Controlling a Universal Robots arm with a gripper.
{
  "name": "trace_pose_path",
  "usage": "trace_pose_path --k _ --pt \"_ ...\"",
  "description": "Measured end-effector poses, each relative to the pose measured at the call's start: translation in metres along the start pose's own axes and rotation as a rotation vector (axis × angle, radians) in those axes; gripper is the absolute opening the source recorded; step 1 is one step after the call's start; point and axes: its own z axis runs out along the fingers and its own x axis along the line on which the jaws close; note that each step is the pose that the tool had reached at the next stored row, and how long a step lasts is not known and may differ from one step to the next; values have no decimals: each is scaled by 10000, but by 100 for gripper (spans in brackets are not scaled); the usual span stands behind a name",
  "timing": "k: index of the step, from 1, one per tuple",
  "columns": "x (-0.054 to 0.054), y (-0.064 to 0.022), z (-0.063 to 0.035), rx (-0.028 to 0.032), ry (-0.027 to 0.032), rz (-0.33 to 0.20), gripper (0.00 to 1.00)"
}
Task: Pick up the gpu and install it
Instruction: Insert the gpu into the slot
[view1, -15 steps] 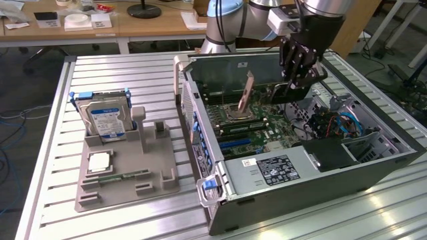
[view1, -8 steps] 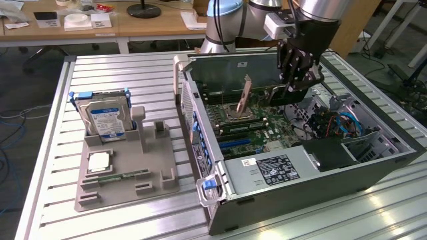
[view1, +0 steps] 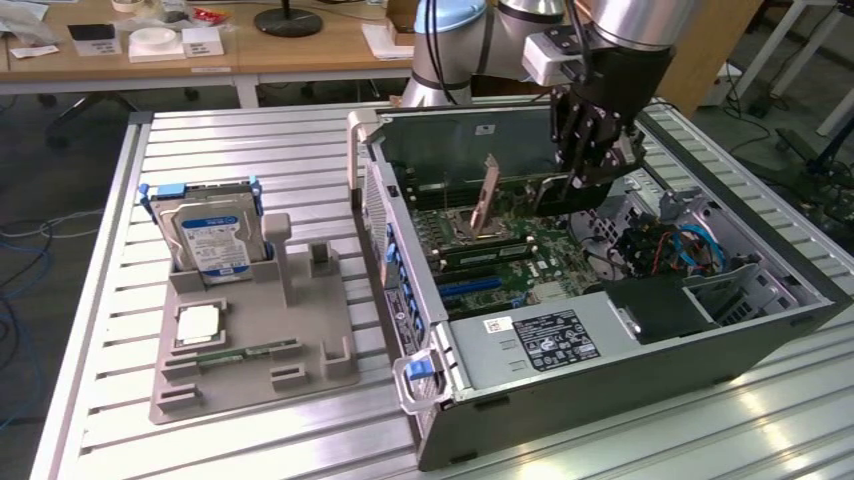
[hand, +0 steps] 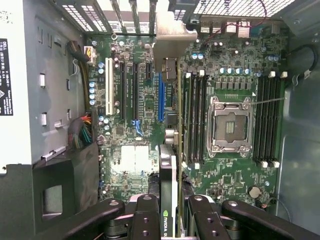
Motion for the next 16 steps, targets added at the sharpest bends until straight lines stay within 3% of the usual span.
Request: trace_pose_path --k 16 --pt "2 55 37 8 7 178 27"
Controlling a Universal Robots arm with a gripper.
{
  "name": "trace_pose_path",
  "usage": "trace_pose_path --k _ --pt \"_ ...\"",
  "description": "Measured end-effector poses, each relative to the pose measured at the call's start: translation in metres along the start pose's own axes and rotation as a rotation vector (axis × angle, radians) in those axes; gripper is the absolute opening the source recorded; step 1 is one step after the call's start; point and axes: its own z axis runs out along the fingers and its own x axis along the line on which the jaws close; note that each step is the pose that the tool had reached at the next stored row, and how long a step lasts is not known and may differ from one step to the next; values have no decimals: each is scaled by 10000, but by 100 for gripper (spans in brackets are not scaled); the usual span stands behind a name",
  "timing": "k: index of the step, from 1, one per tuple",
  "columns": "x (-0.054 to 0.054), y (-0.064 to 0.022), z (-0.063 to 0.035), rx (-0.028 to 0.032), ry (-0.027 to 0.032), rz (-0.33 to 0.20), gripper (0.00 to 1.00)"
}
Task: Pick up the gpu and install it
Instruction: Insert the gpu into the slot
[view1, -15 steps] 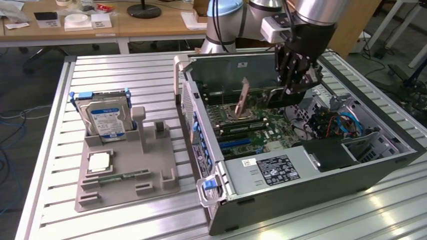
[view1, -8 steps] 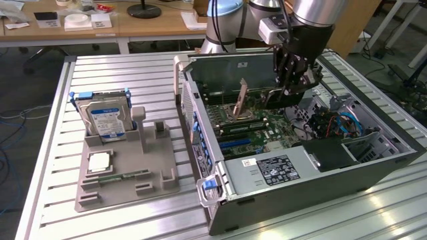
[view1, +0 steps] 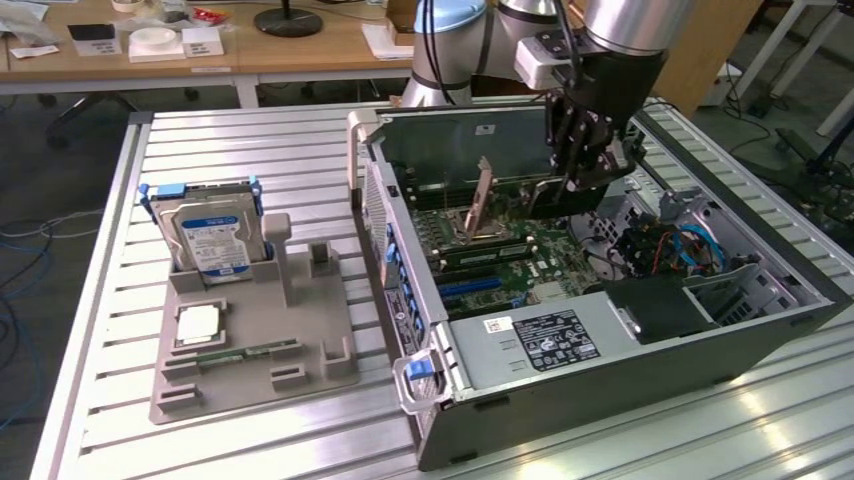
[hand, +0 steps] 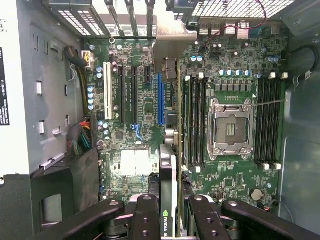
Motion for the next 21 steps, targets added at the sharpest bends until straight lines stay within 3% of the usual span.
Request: trace_pose_path --k 21 --pt "4 9 84 0 3 10 27"
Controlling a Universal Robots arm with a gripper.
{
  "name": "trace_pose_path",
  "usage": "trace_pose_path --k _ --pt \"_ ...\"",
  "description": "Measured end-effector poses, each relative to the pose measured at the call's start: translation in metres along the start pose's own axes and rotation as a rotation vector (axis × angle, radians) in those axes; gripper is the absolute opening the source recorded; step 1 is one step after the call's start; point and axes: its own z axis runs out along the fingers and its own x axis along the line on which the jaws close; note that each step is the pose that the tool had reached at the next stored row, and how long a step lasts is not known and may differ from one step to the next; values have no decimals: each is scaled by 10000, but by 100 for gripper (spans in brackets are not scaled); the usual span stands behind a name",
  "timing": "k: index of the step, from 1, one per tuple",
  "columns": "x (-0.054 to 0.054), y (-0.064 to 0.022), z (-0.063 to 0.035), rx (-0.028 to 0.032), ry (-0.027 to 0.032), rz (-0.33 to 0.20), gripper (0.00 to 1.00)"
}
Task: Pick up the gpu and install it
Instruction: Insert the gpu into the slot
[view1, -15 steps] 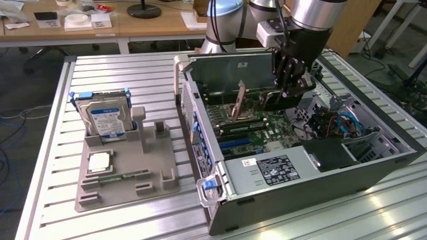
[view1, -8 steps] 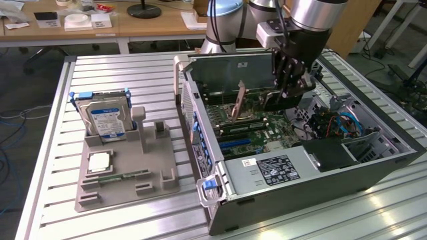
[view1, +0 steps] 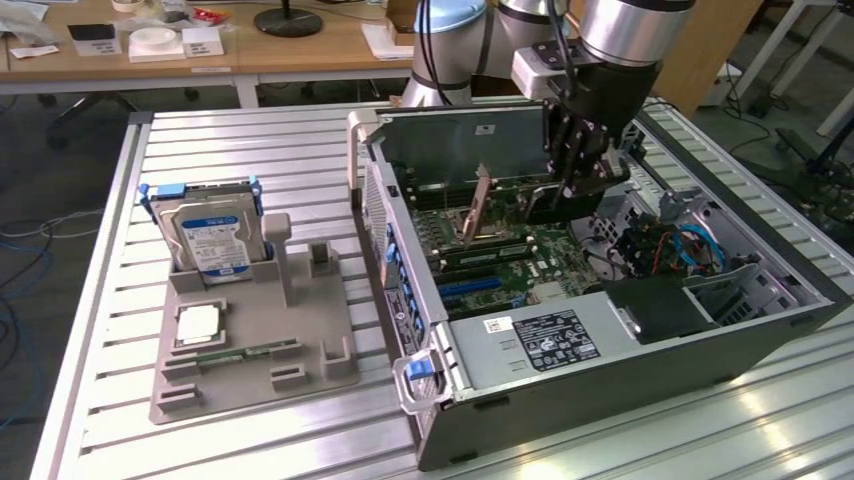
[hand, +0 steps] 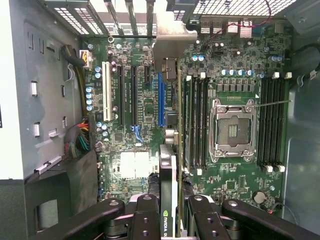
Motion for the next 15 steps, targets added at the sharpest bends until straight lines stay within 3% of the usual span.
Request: trace_pose_path --k 15 --pt "1 1 30 1 -1 1 27"
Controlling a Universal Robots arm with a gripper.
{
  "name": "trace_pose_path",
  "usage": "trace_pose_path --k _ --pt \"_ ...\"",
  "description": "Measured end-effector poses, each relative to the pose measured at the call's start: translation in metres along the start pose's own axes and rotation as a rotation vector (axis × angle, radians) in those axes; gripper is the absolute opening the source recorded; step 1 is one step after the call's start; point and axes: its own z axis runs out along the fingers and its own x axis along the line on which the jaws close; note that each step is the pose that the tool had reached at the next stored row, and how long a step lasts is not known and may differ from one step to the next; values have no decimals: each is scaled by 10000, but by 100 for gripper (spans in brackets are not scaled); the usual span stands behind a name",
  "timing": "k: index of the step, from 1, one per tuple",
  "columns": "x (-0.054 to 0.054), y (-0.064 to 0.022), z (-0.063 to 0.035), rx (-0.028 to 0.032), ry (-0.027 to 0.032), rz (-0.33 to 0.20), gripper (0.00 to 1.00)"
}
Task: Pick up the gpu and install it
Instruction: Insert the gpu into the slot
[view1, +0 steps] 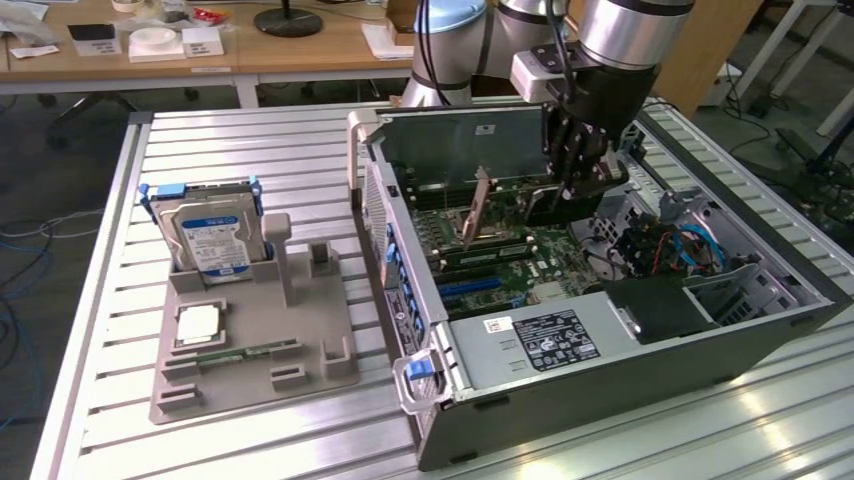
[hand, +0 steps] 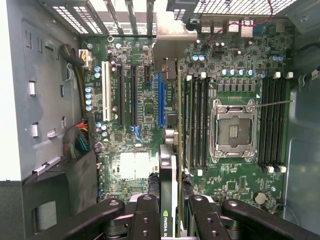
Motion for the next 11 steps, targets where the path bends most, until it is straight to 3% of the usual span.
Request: trace_pose_path --k 11 --pt "1 1 25 0 -1 0 27"
